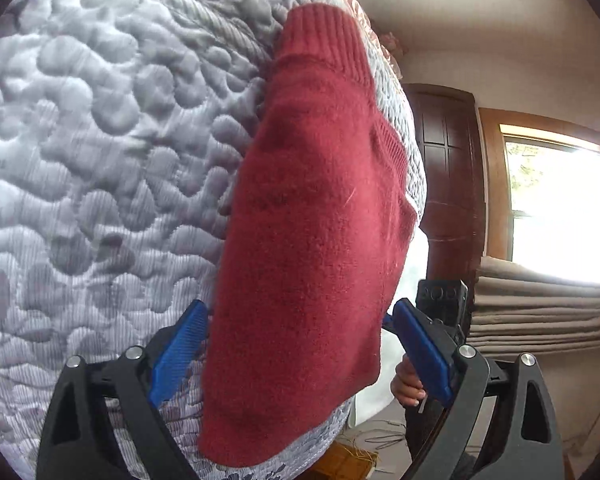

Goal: Fold small clothes

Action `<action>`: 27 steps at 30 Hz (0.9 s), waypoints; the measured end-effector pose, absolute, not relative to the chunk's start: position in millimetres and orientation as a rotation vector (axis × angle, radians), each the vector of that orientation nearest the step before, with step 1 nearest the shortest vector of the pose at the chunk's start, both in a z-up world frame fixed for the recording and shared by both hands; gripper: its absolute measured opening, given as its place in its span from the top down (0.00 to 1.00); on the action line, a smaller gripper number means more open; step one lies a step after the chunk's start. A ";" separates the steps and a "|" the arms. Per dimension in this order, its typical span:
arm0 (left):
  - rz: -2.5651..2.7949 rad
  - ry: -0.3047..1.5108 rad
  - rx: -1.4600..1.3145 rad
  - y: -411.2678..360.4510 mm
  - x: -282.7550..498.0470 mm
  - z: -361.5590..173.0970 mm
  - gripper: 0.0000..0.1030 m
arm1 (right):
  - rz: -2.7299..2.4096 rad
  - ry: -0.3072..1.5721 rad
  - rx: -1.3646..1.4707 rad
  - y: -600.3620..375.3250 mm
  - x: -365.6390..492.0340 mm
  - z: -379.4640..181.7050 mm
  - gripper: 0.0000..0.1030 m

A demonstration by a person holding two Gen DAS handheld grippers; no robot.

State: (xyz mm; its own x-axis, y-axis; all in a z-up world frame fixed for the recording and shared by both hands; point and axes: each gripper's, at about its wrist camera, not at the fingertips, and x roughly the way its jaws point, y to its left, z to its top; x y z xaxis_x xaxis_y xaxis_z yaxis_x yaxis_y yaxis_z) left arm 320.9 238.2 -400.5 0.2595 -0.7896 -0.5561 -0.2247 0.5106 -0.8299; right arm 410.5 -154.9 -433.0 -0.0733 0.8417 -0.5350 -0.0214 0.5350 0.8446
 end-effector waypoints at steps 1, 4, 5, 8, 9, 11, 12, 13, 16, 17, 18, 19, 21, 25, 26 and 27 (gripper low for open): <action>-0.500 1.303 -1.004 235.2 324.1 -405.3 0.09 | 0.836 1.498 0.724 -145.9 415.5 -437.0 0.27; -0.530 1.338 -0.983 225.1 331.4 -416.6 0.09 | 0.839 1.521 0.687 -138.5 423.0 -440.2 0.24; -0.535 1.346 -0.981 222.4 333.5 -419.7 0.09 | 0.827 1.527 0.677 -140.4 423.9 -439.9 0.23; -0.548 1.343 -0.998 215.0 332.9 -423.6 0.09 | 0.814 1.511 0.672 -132.6 420.6 -438.0 0.20; -0.548 1.341 -0.993 212.4 332.9 -423.7 0.10 | 0.816 1.503 0.659 -127.1 417.7 -436.8 0.23; -0.539 1.339 -0.974 202.7 337.1 -421.2 0.24 | 0.812 1.499 0.633 -121.8 413.7 -433.3 0.37; -0.520 1.349 -0.964 202.9 337.3 -421.8 0.32 | 0.810 1.494 0.634 -115.1 414.7 -433.1 0.43; -0.506 1.360 -0.967 204.7 336.4 -422.3 0.40 | 0.801 1.490 0.635 -114.4 412.1 -432.5 0.53; -0.496 1.378 -0.983 210.5 333.9 -419.5 0.54 | 0.764 1.455 0.611 -110.3 406.1 -420.4 0.60; -0.498 1.383 -0.959 209.9 334.1 -414.0 0.57 | 0.754 1.440 0.590 -107.7 409.3 -411.7 0.61; -0.494 1.387 -0.922 208.7 334.3 -406.5 0.58 | 0.748 1.425 0.576 -105.0 405.4 -403.5 0.62; -0.493 1.387 -0.898 208.3 334.4 -398.1 0.59 | 0.745 1.413 0.569 -98.3 401.1 -396.5 0.62; -0.499 1.373 -0.873 212.2 331.6 -380.3 0.60 | 0.747 1.387 0.553 -85.4 389.6 -380.8 0.63; -0.500 1.325 -0.860 245.5 296.1 -342.9 0.60 | 0.796 1.355 0.533 -37.2 352.8 -355.1 0.63; -0.491 1.312 -0.870 257.9 280.6 -337.0 0.60 | 0.814 1.357 0.545 -25.3 341.9 -354.3 0.63; -0.475 1.302 -0.870 270.2 262.9 -332.4 0.60 | 0.839 1.363 0.547 -11.0 329.6 -354.5 0.63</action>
